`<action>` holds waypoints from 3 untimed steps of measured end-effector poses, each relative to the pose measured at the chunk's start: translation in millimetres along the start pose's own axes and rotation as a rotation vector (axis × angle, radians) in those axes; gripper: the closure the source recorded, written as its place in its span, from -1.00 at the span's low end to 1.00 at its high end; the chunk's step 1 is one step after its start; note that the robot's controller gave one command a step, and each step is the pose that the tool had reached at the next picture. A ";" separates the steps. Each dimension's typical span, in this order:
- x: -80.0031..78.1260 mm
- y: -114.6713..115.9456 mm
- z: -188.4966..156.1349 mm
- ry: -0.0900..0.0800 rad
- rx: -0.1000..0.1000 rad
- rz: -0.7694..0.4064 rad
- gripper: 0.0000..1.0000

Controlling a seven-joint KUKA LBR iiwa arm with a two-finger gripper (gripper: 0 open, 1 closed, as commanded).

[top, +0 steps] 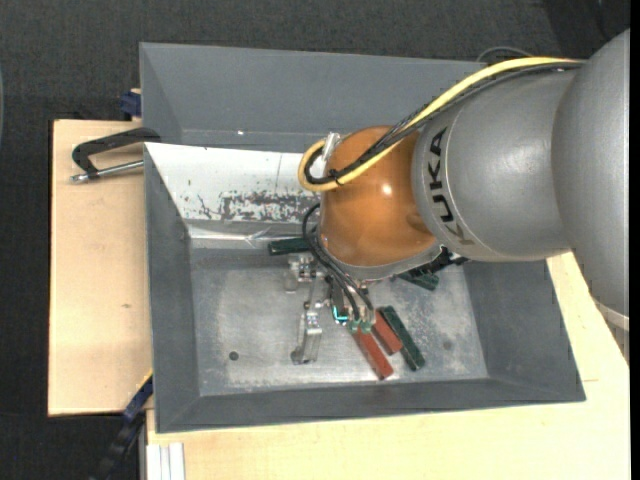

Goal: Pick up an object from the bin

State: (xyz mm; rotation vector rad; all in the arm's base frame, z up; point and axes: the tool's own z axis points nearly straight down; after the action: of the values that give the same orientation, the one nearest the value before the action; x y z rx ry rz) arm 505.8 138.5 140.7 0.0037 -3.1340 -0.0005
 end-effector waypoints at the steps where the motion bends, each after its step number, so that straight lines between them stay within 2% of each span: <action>1: -1.4 -0.7 -4.0 -0.007 -0.001 0.002 -1.00; 2: -52.7 -41.4 9.3 -0.014 -0.004 -0.020 -1.00; 3: -73.4 -65.9 33.3 -0.020 0.003 0.010 -1.00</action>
Offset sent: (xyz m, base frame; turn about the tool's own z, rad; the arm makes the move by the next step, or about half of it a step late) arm 0.0764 -0.0679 -0.0193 -0.0199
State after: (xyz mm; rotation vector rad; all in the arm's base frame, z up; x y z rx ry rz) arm 579.1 72.8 106.9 -0.0124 -3.1536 0.0045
